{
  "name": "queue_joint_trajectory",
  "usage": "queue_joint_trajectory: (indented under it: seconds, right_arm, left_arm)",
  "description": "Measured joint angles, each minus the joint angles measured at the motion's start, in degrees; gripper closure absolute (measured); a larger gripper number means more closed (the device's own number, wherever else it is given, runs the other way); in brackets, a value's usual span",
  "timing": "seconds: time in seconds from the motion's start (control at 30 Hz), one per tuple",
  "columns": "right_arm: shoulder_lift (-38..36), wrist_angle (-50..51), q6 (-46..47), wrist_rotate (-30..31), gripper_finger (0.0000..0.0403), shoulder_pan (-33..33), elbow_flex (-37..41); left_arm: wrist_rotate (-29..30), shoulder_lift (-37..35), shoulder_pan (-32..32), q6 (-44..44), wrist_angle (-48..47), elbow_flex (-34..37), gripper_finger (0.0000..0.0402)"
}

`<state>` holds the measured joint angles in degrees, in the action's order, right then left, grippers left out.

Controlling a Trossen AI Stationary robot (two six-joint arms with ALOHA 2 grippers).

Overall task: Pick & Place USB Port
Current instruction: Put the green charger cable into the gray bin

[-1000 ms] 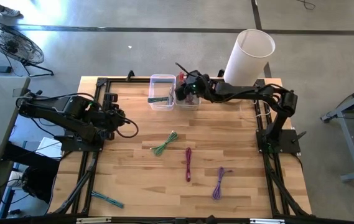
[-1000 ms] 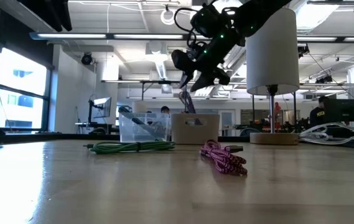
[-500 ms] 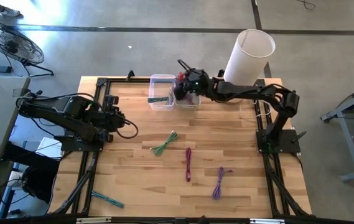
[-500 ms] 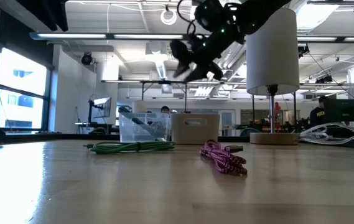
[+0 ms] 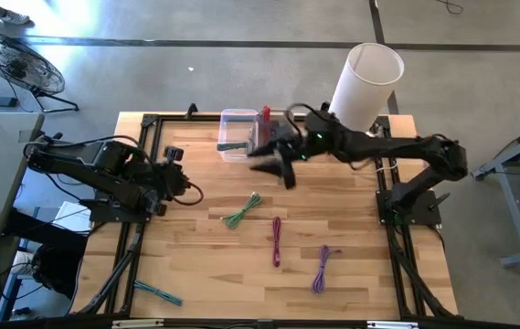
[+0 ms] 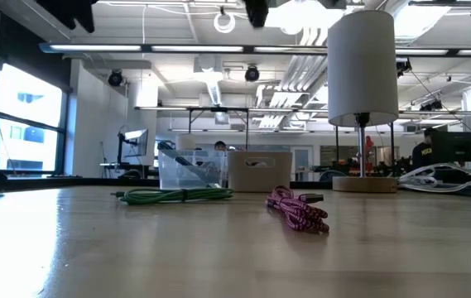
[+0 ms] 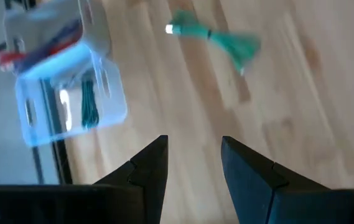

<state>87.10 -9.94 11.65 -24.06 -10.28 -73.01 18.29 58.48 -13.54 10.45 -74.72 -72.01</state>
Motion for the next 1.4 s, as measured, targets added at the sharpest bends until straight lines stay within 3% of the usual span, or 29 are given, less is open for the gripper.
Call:
queue_joint_trajectory:
  seconds: [0.23, 0.4, 0.73, 0.97, 1.27, 1.4]
  right_arm:
    - [-9.0, 8.0, -3.4, 5.6, 0.0215, 10.1, 0.0]
    - [-15.8, 16.3, -5.0, 14.6, 0.0215, 16.0, 0.0]
    - [-27.0, 29.8, -9.7, 24.8, 0.0215, 25.4, 0.0]
    - [-31.2, 36.0, -11.9, 25.0, 0.0215, 28.9, 0.0]
    - [-32.2, 46.2, -12.1, 24.4, 0.0215, 33.1, 0.0]
    - [-31.8, 45.5, -13.5, 24.2, 0.0215, 34.1, 0.0]
  left_arm:
    - [4.1, 2.7, 0.0, -15.0, 9.4, 0.0, 0.0257]
    - [4.8, 7.8, 0.0, -16.9, 12.2, 0.0, 0.0257]
    - [5.1, 20.2, 0.5, -27.6, 21.6, 0.0, 0.0257]
    - [-1.1, 27.7, 4.2, -38.8, 24.1, 0.0, 0.0257]
    - [-7.5, 35.1, 7.7, -46.3, 26.6, -0.1, 0.0257]
    - [-9.5, 37.8, 7.9, -49.7, 28.2, 0.0, 0.0257]
